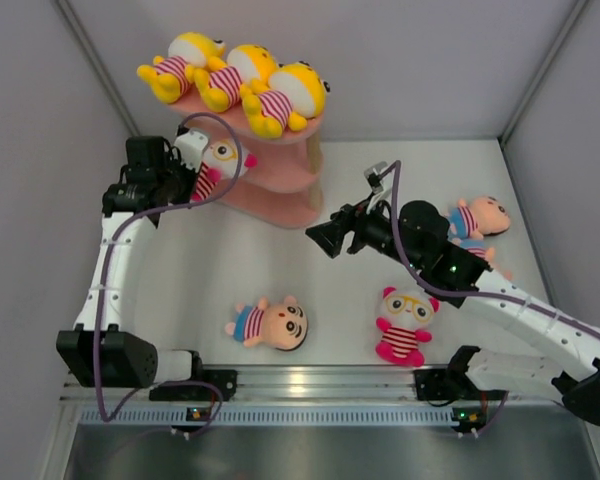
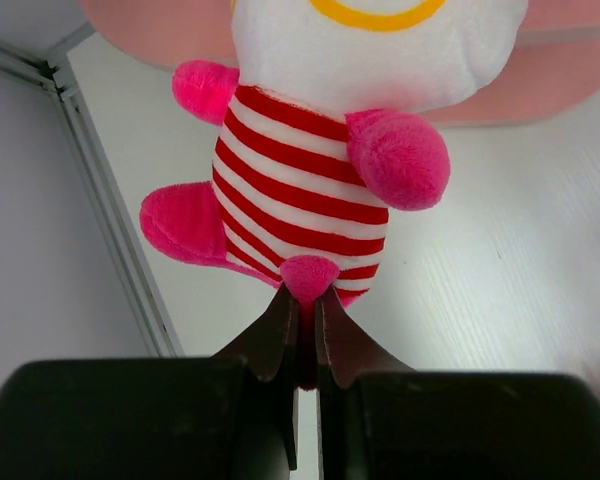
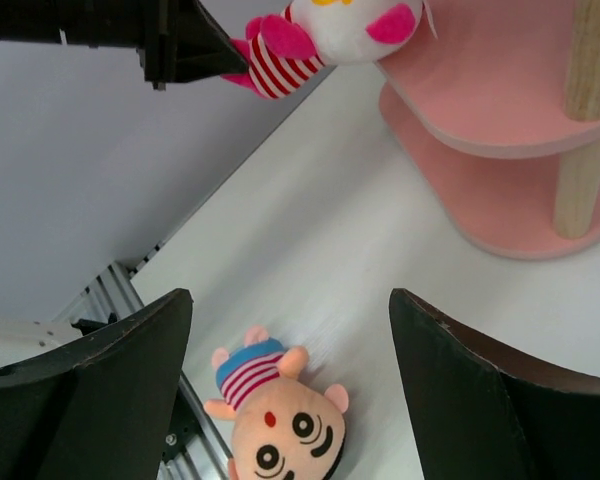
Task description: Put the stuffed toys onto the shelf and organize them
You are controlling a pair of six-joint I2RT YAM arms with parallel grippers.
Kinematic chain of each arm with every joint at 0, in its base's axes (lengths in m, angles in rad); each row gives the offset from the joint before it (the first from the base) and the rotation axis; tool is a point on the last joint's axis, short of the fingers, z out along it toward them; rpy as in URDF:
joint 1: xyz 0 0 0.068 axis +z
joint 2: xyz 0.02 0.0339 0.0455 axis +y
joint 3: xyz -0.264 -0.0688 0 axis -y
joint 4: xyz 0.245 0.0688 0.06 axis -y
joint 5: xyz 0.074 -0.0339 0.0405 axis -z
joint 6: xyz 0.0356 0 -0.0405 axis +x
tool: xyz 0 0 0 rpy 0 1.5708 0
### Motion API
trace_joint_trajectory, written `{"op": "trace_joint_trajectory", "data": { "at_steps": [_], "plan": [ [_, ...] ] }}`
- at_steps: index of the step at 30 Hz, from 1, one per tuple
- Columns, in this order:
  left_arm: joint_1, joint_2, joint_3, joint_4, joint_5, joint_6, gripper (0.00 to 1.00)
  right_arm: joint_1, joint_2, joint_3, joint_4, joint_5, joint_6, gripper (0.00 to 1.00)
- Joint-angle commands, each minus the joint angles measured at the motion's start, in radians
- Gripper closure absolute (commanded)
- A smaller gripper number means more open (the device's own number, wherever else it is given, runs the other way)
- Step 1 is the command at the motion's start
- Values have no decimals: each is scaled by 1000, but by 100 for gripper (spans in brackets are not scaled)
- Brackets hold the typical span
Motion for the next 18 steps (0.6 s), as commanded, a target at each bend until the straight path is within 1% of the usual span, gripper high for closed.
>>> {"op": "trace_joint_trajectory", "data": {
  "at_steps": [1,3,11,18],
  "plan": [
    [1,31,43,202,-38,-22,100,3,-29,-24,-11,31,-28,20],
    [0,79,79,215,-46,-43,100,2,-33,-42,-13,55,-23,20],
    [0,232,211,238,-53,-123,99,2,-45,-75,-13,63,-16,21],
    [-4,292,227,281,-72,-167,97,2,-60,-96,-17,77,-11,21]
  ]
}}
